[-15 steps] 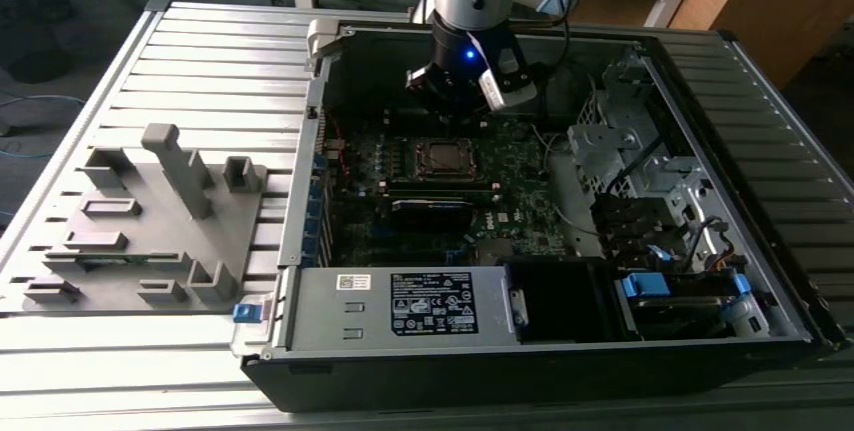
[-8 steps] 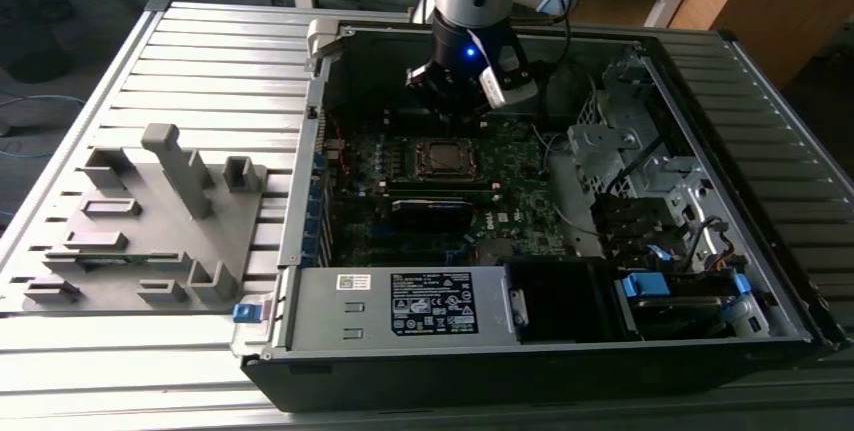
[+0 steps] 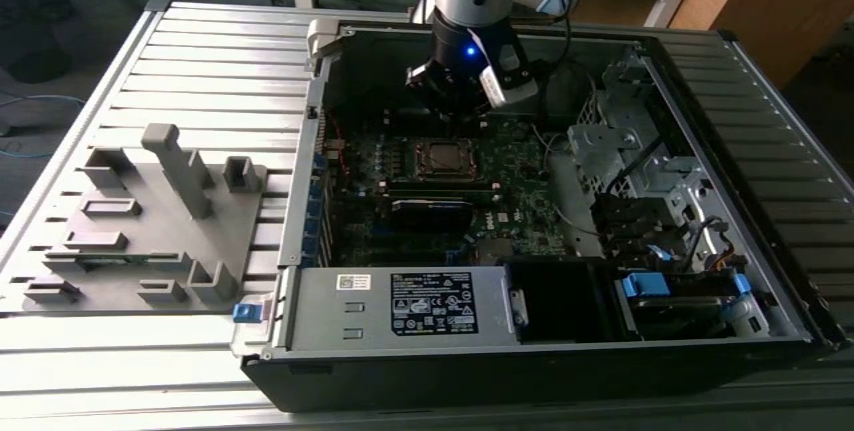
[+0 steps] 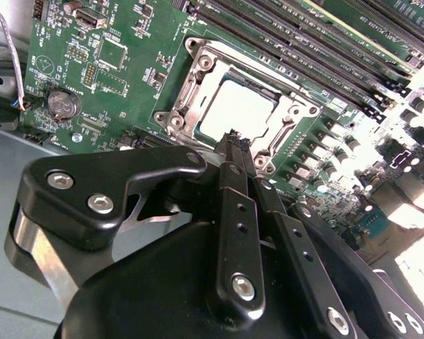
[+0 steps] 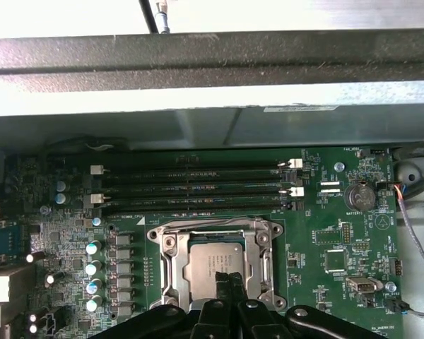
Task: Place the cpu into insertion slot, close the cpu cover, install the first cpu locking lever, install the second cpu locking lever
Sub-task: 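Install the second cpu locking lever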
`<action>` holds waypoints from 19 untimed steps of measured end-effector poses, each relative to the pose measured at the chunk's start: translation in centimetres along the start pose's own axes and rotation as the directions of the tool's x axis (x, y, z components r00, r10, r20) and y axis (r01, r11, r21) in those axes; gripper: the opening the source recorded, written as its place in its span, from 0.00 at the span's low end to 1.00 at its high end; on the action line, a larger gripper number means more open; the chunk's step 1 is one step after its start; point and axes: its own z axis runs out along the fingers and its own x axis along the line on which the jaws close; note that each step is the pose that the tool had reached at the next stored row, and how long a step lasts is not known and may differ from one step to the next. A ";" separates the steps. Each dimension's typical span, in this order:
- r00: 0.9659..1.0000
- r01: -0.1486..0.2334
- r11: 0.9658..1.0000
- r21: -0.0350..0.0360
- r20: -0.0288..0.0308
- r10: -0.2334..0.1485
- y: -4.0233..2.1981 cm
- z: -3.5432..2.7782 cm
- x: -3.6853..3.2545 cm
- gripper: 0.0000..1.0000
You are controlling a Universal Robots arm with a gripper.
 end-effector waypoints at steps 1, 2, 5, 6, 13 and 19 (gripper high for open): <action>1.000 0.000 1.000 0.000 0.000 0.000 0.00 0.00 0.00 0.10; 1.000 0.000 1.000 0.000 0.000 0.000 0.00 -0.01 0.00 0.10; 1.000 0.000 1.000 0.000 0.000 0.000 -0.02 -0.02 0.00 0.10; 1.000 0.000 1.000 0.001 0.000 0.000 -0.07 -0.04 -0.01 0.10; 1.000 0.000 1.000 0.000 0.000 0.000 -0.79 -0.06 -0.04 0.10; 1.000 0.000 1.000 0.000 0.000 0.000 -1.39 -0.09 -0.08 0.10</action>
